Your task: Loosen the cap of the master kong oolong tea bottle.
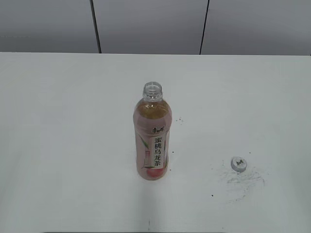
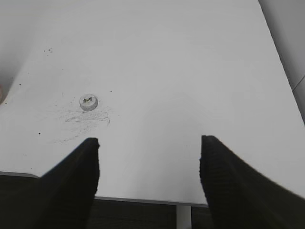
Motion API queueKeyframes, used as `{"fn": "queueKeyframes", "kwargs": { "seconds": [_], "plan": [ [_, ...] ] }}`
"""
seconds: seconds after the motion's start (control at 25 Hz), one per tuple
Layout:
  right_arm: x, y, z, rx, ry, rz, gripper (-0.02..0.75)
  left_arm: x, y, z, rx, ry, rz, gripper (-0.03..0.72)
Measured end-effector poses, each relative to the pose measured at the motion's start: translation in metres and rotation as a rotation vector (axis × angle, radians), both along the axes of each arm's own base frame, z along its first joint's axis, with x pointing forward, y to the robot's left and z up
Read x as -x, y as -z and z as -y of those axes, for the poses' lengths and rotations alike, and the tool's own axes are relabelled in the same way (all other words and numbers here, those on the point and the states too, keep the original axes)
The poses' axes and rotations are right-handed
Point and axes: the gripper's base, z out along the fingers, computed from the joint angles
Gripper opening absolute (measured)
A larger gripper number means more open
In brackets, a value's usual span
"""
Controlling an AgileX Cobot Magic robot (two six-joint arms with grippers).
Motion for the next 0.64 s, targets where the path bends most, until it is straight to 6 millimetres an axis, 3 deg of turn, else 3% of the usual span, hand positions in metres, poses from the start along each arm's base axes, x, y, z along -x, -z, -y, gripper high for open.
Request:
{"fn": "queueKeyframes", "kwargs": {
  "seconds": [0.64],
  "plan": [
    [0.0,0.0,-0.0001,-0.001,-0.001,0.0,0.501,0.0,0.0,-0.0004,-0.004,-0.002,0.0,0.469]
  ]
}}
